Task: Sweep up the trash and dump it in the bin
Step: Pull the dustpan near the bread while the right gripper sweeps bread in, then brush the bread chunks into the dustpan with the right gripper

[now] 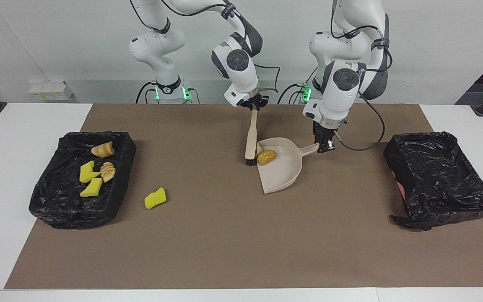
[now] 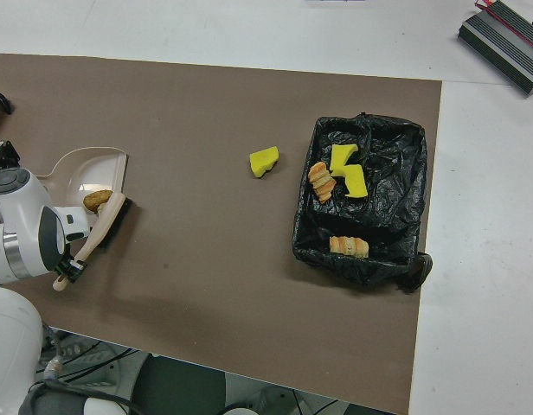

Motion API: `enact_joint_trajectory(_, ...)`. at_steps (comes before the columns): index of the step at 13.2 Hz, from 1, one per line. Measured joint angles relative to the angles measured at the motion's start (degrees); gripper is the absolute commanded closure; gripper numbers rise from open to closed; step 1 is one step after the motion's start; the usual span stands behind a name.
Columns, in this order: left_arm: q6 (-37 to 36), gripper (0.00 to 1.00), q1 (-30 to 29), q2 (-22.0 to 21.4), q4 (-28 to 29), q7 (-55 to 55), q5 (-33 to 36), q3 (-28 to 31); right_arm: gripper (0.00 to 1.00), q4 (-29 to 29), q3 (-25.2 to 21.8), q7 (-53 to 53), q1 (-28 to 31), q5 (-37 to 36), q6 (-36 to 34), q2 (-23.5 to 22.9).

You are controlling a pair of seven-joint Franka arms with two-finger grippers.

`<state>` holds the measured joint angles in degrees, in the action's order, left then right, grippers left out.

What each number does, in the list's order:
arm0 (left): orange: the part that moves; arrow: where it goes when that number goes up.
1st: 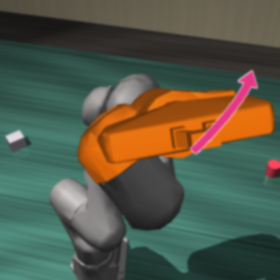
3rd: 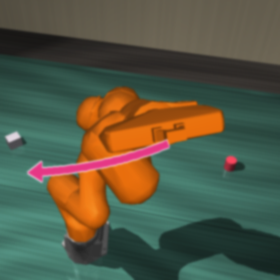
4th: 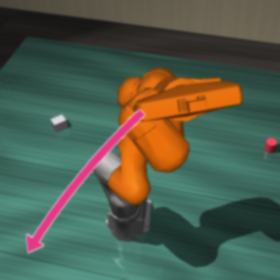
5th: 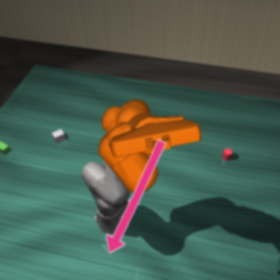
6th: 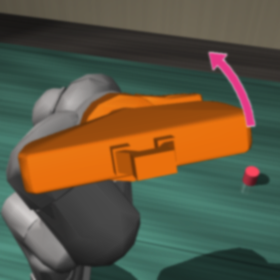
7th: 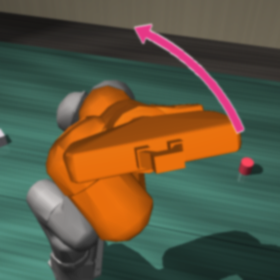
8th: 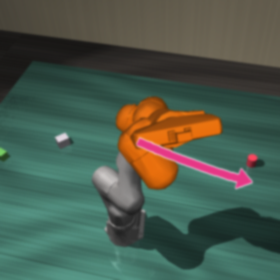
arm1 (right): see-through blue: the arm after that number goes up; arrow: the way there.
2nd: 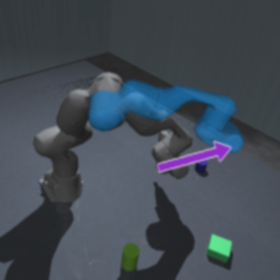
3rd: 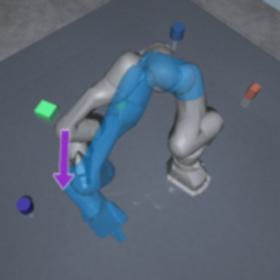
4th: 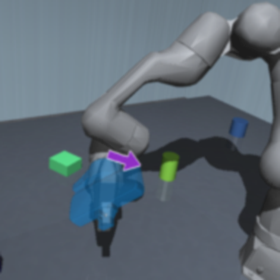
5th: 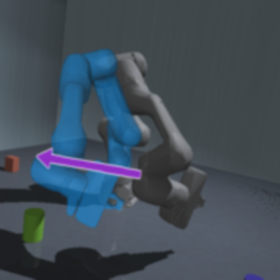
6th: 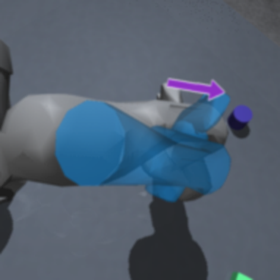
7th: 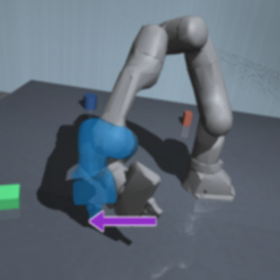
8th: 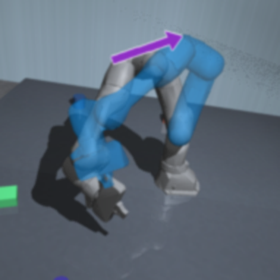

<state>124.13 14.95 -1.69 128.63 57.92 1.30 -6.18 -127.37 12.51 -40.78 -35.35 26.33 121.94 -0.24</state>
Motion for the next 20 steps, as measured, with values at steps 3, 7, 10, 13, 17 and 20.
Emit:
enact_joint_trajectory(3, 0.79, 1.0, -0.86, 0.0, 1.08, -3.32, -0.03, 0.01, 1.0, 1.01, -0.01, 3.73, -1.39, -0.26, -0.07, 0.0)
enact_joint_trajectory(7, 1.18, 1.0, -2.16, 0.0, 1.22, -7.54, -1.8, 0.09, 1.0, 2.34, -0.02, 9.34, -2.34, -4.68, -0.07, -0.02)
enact_joint_trajectory(10, 1.93, 1.0, -3.56, 0.01, 1.23, -8.46, -3.87, 0.19, 1.0, 3.53, -0.37, 13.7, -2.18, -5.16, -0.07, -0.04)
enact_joint_trajectory(13, 2.87, 1.0, -3.66, 0.03, 1.23, -10.18, -6.33, 0.19, 1.0, 4.7, -0.79, 16.38, -1.4, -5.16, -0.3, -0.05)
enact_joint_trajectory(17, 3.75, 1.0, -3.66, 0.16, 1.24, -10.71, -6.81, 0.18, 1.0, 5.88, -0.93, 16.54, -0.53, -5.75, -2.56, 0.34)
enact_joint_trajectory(20, 3.77, 1.0, -3.66, 0.17, 1.24, -10.85, -6.86, 0.13, 1.0, 7.45, -1.06, 16.54, 1.48, -8.72, -9.29, 2.94)
